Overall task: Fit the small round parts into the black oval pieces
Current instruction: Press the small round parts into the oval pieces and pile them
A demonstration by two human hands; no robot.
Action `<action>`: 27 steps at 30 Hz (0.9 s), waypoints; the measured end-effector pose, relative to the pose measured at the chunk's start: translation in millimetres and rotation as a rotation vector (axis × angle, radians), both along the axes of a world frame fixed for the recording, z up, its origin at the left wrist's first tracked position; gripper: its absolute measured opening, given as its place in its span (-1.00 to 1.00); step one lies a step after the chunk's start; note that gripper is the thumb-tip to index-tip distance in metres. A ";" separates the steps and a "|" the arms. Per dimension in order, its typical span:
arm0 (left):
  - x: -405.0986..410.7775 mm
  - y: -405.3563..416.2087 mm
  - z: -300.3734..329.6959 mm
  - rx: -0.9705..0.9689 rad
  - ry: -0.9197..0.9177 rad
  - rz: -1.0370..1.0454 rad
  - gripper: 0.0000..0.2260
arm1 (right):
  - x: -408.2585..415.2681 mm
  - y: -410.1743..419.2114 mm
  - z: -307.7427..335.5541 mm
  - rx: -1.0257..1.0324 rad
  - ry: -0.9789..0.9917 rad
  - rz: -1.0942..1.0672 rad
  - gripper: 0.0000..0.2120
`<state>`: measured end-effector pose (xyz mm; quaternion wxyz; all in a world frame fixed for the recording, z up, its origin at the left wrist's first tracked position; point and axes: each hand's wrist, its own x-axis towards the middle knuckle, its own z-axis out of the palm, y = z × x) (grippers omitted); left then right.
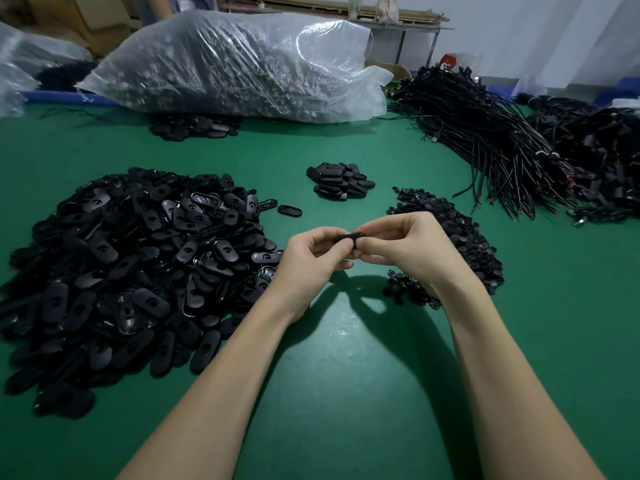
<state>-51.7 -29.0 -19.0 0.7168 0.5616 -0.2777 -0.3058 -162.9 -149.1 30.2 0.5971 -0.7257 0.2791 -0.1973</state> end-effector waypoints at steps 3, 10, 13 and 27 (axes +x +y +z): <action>-0.3 -1.6 -1.0 0.045 -0.047 0.046 -0.89 | 3.9 3.0 -3.2 -0.059 0.036 -0.021 -0.89; -0.9 -4.3 -3.2 0.061 -0.087 0.103 -0.84 | 8.6 7.0 -3.3 -0.209 0.081 -0.079 -0.88; -1.4 -5.3 -3.4 0.064 -0.093 0.113 -0.84 | 9.3 8.0 -2.4 -0.250 0.093 -0.095 -0.87; 3.8 0.3 -5.1 -0.040 0.051 -0.018 -0.94 | 2.5 6.3 0.0 -0.014 0.003 -0.045 -0.87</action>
